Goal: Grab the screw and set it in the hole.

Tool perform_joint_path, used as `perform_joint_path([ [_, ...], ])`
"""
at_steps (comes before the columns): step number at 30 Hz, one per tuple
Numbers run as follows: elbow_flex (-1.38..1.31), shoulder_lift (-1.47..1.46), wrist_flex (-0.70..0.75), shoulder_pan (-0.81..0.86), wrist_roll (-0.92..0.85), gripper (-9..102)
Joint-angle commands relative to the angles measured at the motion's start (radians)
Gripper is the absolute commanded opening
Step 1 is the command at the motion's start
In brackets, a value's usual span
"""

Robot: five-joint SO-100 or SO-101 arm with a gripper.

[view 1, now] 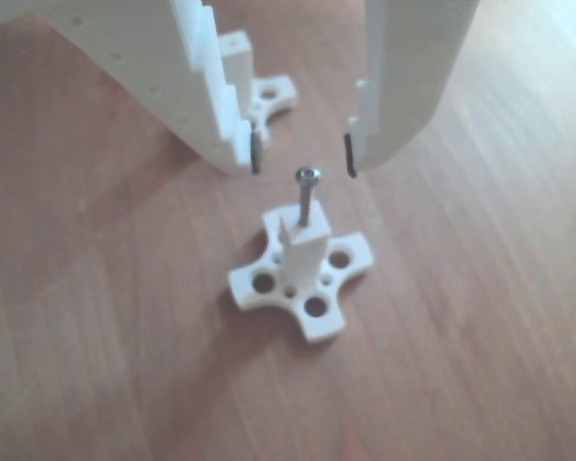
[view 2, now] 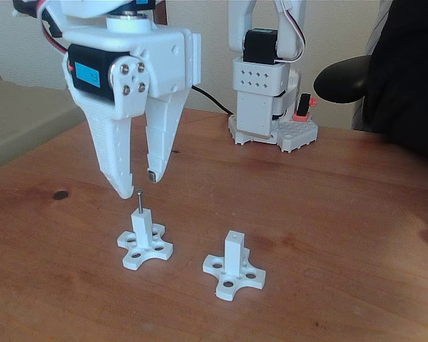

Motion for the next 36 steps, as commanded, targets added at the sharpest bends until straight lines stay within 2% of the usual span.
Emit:
perform_joint_path([
  [1,-0.094,0.015,0.006,0.005,0.002,11],
  [36,-0.100,-0.043,-0.026,0.009,-0.006,11],
])
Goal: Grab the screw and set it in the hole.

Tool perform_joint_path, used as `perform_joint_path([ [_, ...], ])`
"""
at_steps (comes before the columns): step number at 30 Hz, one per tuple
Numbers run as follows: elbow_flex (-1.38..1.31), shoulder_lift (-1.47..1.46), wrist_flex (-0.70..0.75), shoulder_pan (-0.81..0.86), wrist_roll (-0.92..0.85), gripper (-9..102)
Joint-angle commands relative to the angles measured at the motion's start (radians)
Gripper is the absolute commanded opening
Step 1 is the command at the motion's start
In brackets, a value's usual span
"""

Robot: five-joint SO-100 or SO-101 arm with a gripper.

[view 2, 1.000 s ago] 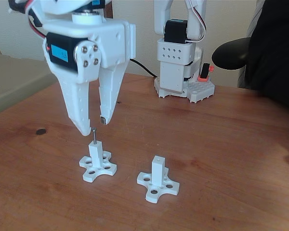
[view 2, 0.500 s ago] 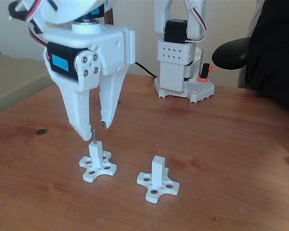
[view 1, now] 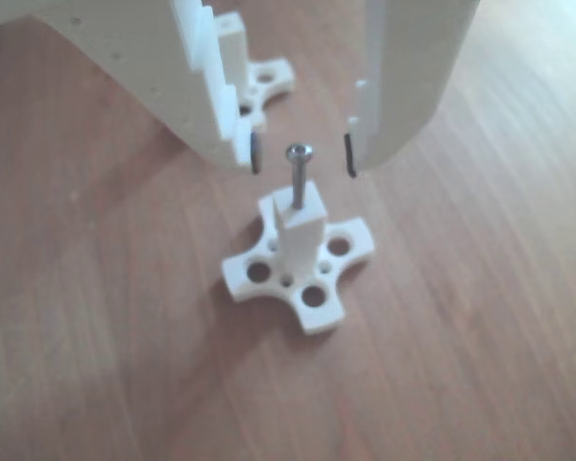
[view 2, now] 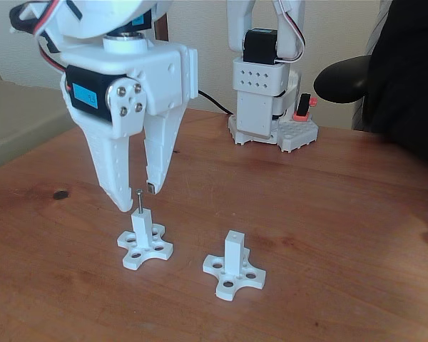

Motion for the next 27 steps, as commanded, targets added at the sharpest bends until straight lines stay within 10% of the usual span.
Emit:
perform_joint_path([
  [1,-0.086,0.015,-0.008,0.009,-0.006,11],
  [27,-0.097,0.011,-0.003,0.006,-0.011,9],
])
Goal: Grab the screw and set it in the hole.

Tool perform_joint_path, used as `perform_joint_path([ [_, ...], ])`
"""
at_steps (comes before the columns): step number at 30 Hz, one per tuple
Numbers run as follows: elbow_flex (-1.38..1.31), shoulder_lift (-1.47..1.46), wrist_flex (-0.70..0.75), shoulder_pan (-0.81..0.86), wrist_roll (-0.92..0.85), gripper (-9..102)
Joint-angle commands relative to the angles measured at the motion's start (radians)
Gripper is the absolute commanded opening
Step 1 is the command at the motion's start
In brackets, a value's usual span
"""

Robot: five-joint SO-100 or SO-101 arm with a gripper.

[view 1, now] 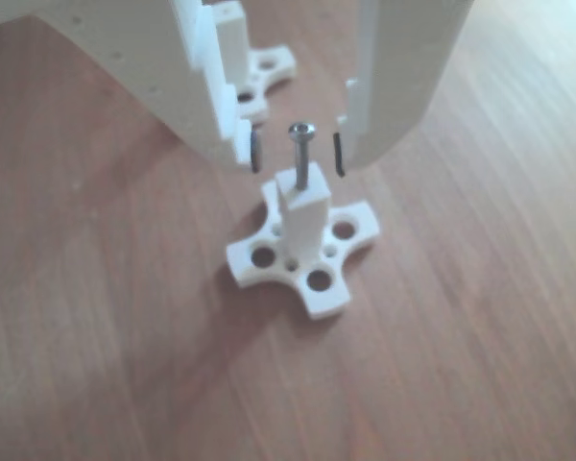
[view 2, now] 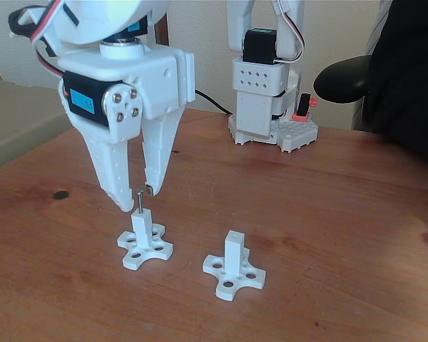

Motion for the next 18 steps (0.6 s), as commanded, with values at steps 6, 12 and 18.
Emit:
perform_joint_path([
  [6,-0.098,0.029,-0.003,-0.009,-0.009,9],
  [12,-0.100,0.029,0.002,-0.017,-0.008,9],
  [18,-0.100,0.029,0.003,-0.018,-0.006,9],
])
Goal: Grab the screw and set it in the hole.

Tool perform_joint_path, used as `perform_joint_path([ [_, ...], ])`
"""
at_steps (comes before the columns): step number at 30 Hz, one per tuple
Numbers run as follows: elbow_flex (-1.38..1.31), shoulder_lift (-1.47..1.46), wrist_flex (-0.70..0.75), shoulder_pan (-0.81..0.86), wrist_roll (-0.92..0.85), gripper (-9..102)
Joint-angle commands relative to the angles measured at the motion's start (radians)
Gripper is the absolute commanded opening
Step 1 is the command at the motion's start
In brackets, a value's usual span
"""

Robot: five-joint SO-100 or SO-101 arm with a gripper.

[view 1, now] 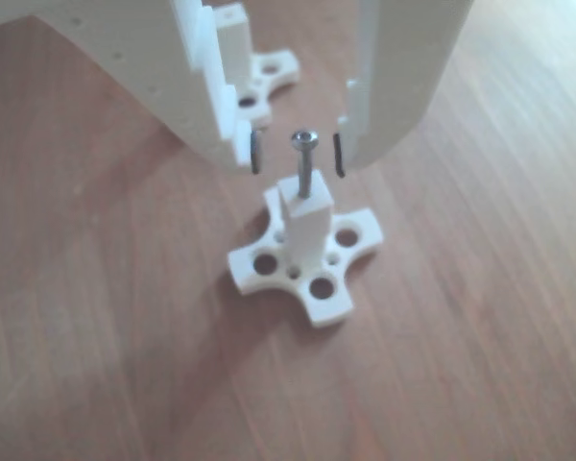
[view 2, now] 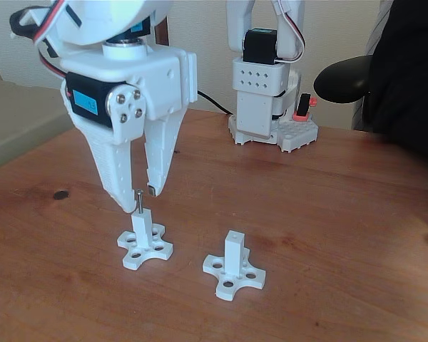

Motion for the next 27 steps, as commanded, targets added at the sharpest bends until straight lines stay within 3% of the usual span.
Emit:
perform_joint_path([
  [1,-0.100,0.029,0.003,-0.008,-0.006,9],
  [27,-0.100,0.014,-0.031,0.005,-0.011,6],
])
